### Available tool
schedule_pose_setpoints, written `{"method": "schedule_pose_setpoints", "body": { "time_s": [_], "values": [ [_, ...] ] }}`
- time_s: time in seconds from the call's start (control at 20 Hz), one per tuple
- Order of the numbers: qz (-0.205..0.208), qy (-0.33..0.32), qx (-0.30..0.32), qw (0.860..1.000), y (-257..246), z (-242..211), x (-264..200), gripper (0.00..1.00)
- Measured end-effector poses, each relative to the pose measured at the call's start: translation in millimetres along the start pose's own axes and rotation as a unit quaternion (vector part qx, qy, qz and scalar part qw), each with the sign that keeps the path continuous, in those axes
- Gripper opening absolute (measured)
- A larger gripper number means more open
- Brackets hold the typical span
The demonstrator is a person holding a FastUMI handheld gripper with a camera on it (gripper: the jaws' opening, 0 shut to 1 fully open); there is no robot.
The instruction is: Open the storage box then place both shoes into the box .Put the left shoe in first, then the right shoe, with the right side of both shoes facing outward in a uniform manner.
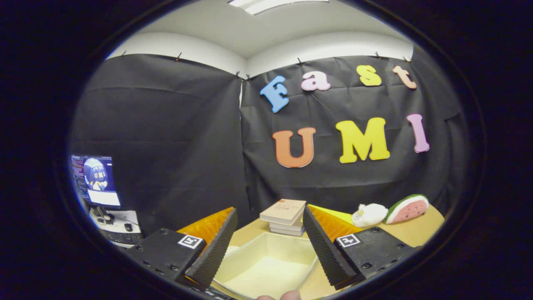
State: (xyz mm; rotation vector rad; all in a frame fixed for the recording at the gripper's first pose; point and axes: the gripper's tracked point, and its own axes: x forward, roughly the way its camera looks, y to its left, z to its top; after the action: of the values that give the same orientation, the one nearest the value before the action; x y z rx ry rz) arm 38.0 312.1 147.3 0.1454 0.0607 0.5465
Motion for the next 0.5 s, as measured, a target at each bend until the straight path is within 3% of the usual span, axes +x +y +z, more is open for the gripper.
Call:
{"method": "schedule_pose_setpoints", "body": {
  "time_s": [0.25, 0.5],
  "values": [
    [-0.064, 0.024, -0.002, 0.998, -84.9, -22.6, -45.9, 1.00],
    [-0.103, 0.074, 0.017, 0.992, -157.9, -62.5, -67.5, 1.00]
  ]
}}
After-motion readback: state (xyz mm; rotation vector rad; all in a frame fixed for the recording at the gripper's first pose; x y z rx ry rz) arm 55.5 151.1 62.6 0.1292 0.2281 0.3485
